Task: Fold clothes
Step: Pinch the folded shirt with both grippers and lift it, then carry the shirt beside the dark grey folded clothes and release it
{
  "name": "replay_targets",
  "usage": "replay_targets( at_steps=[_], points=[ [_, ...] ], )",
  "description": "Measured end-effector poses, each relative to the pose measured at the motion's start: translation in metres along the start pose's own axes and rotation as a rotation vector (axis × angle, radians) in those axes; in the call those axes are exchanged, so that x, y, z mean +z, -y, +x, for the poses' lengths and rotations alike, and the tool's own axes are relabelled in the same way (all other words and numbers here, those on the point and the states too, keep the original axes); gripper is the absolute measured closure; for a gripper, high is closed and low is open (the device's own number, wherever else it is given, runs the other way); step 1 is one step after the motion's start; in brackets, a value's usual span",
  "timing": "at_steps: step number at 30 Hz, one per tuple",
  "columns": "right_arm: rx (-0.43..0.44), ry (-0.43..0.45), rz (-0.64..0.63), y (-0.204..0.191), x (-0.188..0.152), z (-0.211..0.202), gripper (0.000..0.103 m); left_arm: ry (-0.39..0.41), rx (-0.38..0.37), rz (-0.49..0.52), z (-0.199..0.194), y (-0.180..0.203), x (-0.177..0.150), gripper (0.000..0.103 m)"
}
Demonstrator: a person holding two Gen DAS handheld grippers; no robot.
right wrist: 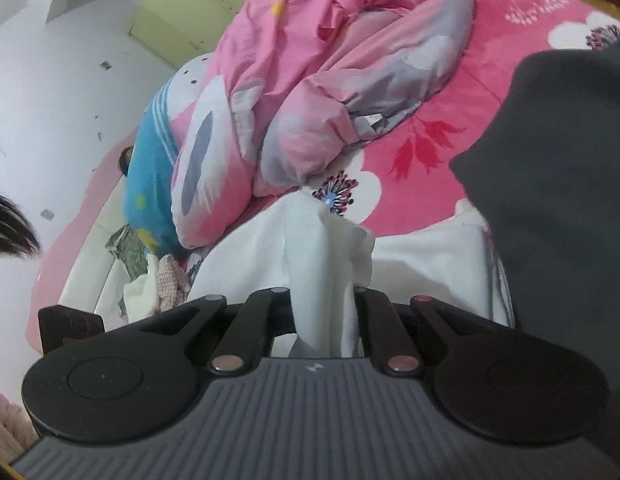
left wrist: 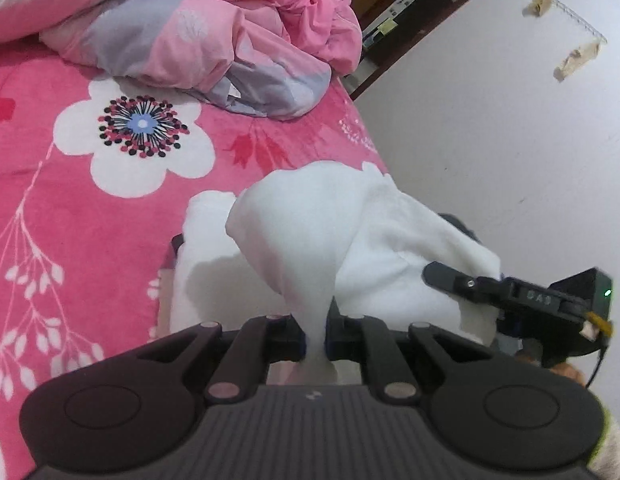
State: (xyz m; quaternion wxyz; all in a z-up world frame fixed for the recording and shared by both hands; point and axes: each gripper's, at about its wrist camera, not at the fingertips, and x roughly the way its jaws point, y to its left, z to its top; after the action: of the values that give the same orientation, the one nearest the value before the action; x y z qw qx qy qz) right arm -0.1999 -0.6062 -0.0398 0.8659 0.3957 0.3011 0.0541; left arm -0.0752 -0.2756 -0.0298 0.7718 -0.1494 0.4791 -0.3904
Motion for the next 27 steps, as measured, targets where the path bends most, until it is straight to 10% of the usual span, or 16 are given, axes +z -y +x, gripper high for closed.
replay_targets(
  at_steps=[15, 20, 23, 27],
  points=[
    [0.031, 0.018, 0.023, 0.029, 0.006, 0.024, 0.097, 0.019, 0.022, -0.002, 0.026, -0.018, 0.02, 0.093],
    [-0.167, -0.073, 0.042, 0.044, 0.007, 0.053, 0.079, -0.064, 0.09, -0.092, 0.053, -0.051, 0.022, 0.072],
    [-0.242, -0.076, -0.016, 0.027, 0.01, 0.05, 0.052, -0.001, 0.076, -0.102, 0.034, -0.056, 0.027, 0.048],
    [-0.367, -0.049, -0.178, -0.012, 0.012, 0.032, 0.043, 0.093, 0.123, -0.086, 0.004, -0.053, 0.037, 0.045]
  ],
)
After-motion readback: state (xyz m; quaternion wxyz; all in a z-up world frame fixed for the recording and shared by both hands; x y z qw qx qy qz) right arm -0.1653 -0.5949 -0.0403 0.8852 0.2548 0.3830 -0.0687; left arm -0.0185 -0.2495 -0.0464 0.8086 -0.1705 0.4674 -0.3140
